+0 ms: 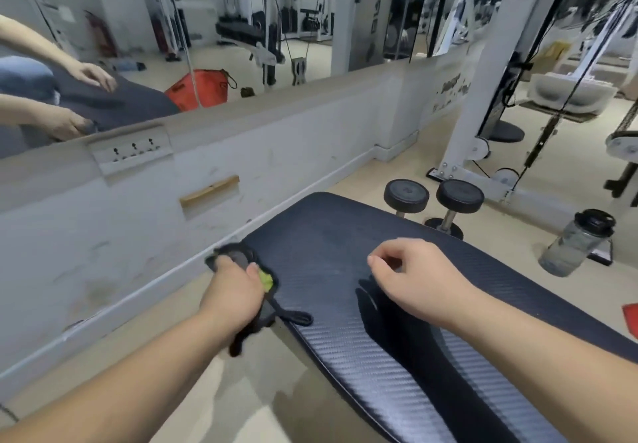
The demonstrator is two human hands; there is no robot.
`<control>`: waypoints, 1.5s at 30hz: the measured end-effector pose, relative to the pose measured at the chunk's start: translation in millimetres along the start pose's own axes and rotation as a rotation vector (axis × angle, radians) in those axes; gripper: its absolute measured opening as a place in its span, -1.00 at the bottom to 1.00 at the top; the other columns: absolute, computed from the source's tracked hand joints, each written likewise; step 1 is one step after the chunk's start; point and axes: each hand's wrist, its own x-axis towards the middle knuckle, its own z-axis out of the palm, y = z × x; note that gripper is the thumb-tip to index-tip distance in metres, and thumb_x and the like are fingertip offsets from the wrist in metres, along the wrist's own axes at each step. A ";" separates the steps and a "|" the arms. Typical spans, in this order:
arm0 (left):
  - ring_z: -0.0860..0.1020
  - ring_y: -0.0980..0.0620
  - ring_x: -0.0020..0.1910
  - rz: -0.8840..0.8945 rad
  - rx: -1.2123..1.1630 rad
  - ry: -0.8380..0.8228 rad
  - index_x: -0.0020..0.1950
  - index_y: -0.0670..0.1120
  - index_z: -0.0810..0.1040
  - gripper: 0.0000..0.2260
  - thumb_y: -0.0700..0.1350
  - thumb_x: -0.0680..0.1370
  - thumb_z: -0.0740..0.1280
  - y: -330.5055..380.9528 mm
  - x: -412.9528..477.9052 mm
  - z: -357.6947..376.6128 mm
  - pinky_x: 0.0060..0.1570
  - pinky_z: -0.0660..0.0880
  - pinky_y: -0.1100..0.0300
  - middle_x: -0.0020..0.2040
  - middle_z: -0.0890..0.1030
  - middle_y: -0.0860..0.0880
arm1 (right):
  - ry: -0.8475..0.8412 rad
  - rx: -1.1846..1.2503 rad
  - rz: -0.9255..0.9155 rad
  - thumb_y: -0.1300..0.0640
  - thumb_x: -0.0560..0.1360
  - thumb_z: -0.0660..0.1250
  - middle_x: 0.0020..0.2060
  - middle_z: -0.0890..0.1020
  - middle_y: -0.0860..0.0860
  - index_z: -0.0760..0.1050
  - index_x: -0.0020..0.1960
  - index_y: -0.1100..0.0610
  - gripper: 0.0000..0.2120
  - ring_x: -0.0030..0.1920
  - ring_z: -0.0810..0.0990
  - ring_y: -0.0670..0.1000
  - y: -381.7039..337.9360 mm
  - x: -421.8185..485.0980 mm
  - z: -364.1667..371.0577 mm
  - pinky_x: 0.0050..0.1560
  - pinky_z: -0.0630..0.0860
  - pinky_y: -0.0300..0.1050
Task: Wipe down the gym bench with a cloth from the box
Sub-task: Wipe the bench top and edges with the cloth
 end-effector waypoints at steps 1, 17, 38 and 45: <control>0.57 -0.30 0.12 -0.067 -0.141 -0.040 0.31 -0.28 0.31 -0.66 -0.05 0.68 0.19 1.2 -21.2 2.8 -0.02 0.50 0.07 0.20 0.57 -0.32 | -0.013 0.007 0.011 -0.07 0.60 0.28 -0.21 0.71 -0.10 0.65 -0.12 -0.02 -0.76 -0.17 0.65 -0.11 3.6 -16.0 -4.5 -0.01 0.63 -0.01; 0.59 -0.23 0.13 -0.423 -0.514 -0.337 0.37 -0.21 0.26 -0.40 0.11 0.44 0.20 50.9 -301.3 113.0 0.26 0.53 -0.15 0.23 0.57 -0.23 | -0.188 0.061 0.296 -0.08 0.59 0.28 -0.28 0.72 0.14 0.53 -0.22 0.24 -0.59 -0.35 0.60 0.08 95.4 -242.9 -67.0 -0.14 0.61 0.02; 0.62 -0.18 0.12 -0.452 -0.451 -1.100 0.19 -0.15 0.51 -0.77 -0.06 0.65 0.19 132.3 -523.1 222.9 0.23 0.56 -0.10 0.10 0.65 -0.15 | 0.014 0.366 1.187 -0.07 0.55 0.17 -0.31 0.66 0.17 0.59 -0.20 0.25 -0.57 -0.35 0.60 0.14 201.2 -463.6 -131.3 -0.27 0.62 -0.04; 0.67 -0.10 -0.44 -0.453 -0.466 -1.278 0.06 -0.20 0.60 -0.76 -0.05 0.66 0.25 149.0 -545.4 216.6 -0.40 0.63 0.11 -0.10 0.70 -0.25 | 0.244 0.970 1.311 -0.42 0.61 0.03 -0.25 0.66 0.19 0.63 0.01 0.29 -0.21 -0.34 0.62 0.12 204.6 -486.9 -114.0 -0.18 0.64 0.01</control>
